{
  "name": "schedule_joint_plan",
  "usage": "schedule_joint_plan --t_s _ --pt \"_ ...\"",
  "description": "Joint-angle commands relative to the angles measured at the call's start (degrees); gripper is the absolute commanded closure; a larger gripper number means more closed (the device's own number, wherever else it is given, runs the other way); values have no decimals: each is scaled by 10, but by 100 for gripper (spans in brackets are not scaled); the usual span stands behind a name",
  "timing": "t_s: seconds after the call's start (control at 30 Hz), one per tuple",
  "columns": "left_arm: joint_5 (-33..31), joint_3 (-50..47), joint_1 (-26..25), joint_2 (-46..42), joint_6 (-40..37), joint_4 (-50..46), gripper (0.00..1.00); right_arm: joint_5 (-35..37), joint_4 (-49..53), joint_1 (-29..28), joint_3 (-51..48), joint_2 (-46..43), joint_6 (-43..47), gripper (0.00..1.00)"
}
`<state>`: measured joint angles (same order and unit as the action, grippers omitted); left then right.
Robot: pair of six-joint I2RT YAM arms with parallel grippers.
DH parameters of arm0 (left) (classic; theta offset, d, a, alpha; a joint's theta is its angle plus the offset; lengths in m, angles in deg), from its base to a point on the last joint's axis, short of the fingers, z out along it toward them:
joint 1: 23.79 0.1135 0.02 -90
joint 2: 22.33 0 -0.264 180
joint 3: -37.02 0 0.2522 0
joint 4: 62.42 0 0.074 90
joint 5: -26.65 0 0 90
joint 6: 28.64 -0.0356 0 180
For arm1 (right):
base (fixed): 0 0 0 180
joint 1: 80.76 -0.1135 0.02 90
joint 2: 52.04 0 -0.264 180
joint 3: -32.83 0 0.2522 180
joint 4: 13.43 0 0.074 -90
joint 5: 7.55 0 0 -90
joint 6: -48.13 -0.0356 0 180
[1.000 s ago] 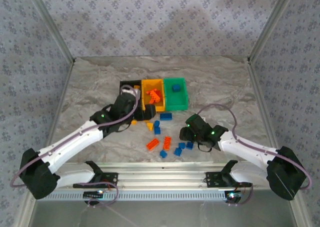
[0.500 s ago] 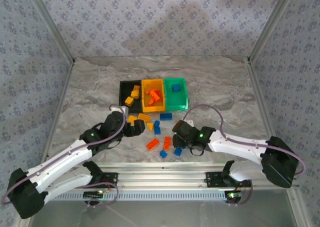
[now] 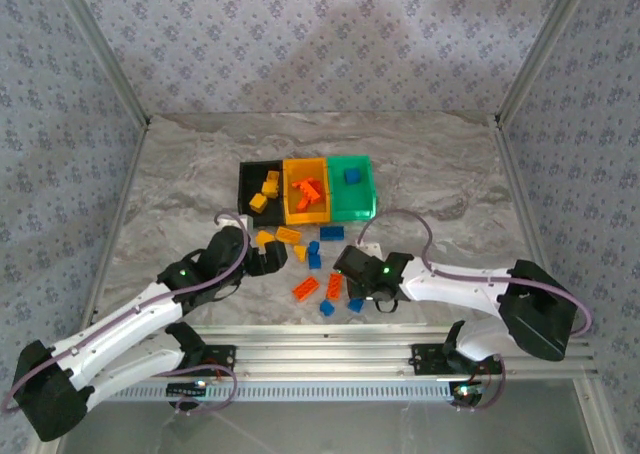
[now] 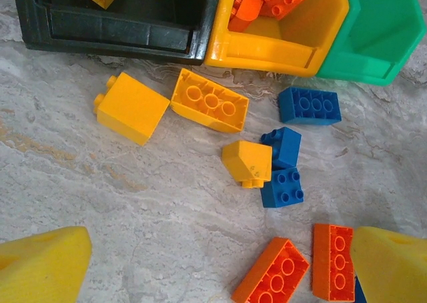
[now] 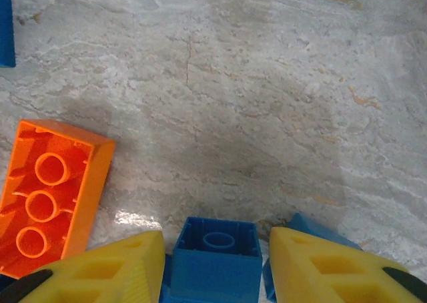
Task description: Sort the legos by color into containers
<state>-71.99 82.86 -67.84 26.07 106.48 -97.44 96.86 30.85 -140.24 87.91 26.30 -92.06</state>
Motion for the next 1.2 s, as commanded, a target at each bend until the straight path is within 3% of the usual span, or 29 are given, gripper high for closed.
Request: schedule_joint_plan --t_s 0.0,0.23,0.5,0.6,0.77,0.97,1.17 --pt "-14 -2 -3 -6 4 -7 0 23 22 -5 14 16 -7 56" --pt "-17 0 -3 -8 3 -11 0 19 27 -8 24 35 -2 58" --pt "-28 2 -3 -15 3 -21 1 40 37 2 56 -5 28 71" --pt "-28 1 -2 -24 3 -23 0 52 53 27 94 -28 63 72" --pt "-30 -6 -3 -35 8 -20 0 46 34 114 177 -23 132 72" --pt "-23 -15 -3 -39 13 -20 0 9 -49 228 287 90 168 71" --pt "-9 -15 -3 -44 10 -34 0 -11 -44 278 412 247 174 69"
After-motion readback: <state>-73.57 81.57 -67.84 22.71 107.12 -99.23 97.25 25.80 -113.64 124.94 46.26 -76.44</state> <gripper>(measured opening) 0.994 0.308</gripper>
